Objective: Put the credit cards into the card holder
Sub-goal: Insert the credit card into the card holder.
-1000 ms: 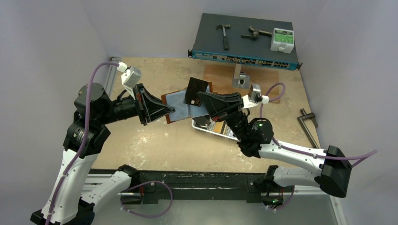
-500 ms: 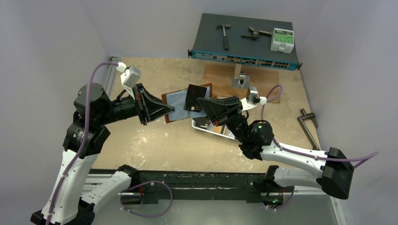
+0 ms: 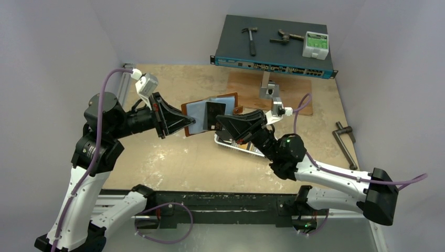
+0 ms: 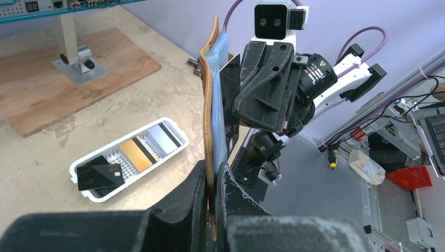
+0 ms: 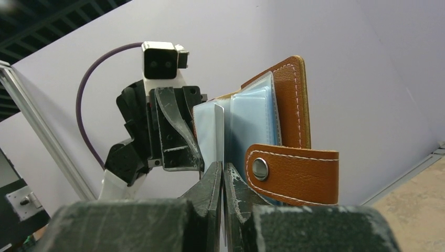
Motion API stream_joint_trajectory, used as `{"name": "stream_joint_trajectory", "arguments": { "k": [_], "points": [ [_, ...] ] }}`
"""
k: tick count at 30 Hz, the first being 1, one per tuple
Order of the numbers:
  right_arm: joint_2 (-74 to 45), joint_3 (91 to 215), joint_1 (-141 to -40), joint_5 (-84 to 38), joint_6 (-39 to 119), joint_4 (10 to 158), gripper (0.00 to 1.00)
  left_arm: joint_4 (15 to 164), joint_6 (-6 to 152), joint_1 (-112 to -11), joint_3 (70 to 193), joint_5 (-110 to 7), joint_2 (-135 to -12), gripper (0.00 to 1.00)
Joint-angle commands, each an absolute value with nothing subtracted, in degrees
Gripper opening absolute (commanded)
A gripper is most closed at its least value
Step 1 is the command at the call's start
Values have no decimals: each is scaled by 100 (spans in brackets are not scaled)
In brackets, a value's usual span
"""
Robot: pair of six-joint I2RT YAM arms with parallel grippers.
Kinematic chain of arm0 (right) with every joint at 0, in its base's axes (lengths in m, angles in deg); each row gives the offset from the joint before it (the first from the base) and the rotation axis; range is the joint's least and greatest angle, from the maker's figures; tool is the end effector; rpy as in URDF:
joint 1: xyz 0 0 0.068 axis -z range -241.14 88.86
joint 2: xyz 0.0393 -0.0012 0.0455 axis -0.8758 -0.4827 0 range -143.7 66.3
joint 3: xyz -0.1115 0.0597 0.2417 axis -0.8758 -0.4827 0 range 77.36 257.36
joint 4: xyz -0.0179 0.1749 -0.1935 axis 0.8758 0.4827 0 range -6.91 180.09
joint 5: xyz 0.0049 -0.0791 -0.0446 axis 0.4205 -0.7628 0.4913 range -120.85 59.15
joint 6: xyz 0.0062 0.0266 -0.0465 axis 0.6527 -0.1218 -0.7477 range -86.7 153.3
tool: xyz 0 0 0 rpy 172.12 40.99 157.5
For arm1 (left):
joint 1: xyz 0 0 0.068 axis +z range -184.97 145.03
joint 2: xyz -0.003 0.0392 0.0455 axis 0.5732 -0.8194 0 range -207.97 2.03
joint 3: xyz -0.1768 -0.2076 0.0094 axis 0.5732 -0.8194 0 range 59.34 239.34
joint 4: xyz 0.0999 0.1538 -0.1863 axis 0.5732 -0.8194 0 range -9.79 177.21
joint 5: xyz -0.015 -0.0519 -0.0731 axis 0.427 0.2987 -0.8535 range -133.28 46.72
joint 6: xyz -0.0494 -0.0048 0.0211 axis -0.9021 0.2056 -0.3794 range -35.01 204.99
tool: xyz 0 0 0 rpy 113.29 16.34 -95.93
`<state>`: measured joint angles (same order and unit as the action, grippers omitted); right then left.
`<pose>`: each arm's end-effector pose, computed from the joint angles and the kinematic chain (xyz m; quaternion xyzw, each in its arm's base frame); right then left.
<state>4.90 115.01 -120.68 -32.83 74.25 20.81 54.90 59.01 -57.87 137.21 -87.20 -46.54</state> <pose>0.1166 0.1957 0.3697 -0.0547 0.4310 0.6876 0.5818 0.1093 -0.0730 0.4784 0.2392 0.6796 -0.5111 0.4688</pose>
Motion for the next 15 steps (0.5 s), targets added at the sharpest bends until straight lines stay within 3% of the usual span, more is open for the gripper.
{"name": "stream_joint_trajectory", "arguments": {
  "k": [1, 15],
  "points": [
    [554, 11542, -12081, -3297, 7302, 2631, 0, 5911, 5748, -5801, 13801, -8990, -4604, 0],
    [433, 12012, -12081, -2969, 6920, 3060, 0, 5930, 5758, -5803, 13719, -9156, -4574, 0]
  ]
}}
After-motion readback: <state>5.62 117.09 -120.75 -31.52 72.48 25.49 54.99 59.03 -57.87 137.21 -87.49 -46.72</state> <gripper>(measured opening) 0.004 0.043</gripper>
